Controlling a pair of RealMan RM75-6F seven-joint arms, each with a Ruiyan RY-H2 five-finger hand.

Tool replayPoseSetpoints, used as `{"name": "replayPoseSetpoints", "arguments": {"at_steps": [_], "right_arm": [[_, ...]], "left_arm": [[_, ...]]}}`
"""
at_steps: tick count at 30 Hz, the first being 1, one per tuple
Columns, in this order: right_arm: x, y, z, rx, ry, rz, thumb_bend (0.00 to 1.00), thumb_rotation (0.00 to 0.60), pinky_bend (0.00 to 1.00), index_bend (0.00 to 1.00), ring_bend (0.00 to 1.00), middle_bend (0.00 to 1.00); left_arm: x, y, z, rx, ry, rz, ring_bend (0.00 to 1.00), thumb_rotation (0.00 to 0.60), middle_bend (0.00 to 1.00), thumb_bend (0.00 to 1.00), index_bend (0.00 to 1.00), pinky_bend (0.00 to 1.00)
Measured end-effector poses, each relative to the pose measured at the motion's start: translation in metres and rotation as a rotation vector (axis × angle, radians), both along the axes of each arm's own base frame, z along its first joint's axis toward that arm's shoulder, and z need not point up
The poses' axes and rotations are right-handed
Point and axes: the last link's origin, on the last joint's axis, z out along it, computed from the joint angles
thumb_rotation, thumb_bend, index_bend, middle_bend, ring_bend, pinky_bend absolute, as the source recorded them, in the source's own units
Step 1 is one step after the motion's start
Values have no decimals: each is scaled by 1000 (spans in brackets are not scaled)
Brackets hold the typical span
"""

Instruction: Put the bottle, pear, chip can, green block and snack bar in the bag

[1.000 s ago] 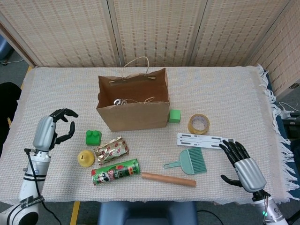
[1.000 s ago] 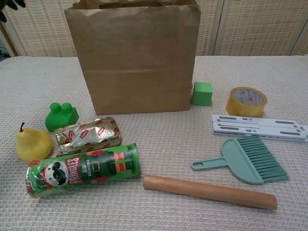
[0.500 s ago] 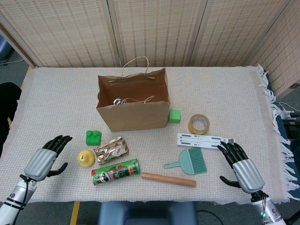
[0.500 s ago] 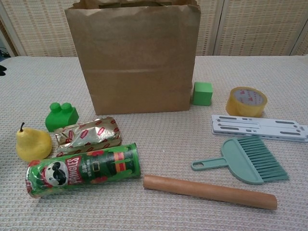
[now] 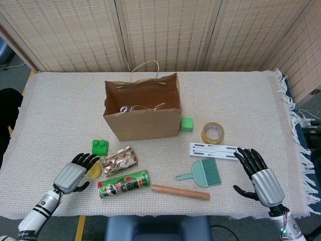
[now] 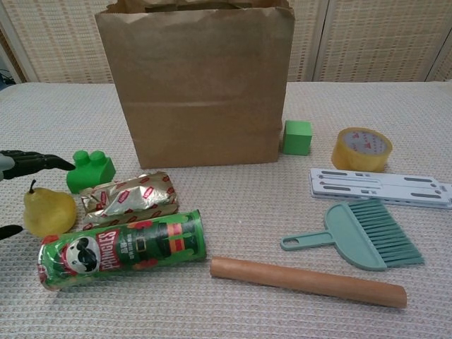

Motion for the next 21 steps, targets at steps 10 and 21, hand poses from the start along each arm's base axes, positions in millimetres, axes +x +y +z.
{"name": "replayPoseSetpoints", "arguments": {"at_steps": [10,21], "right_arm": [[-3,-1,-1,15,-15,-7,67,600,0,0,0,0],[-4,-2,-3,30,2,-26,67,600,0,0,0,0]], "left_arm": [[0,16,-10,-44,119,-8,0,600,0,354,0,72],[1,27,-24,-131,242,-3,50,600,44,373,114,221]]}}
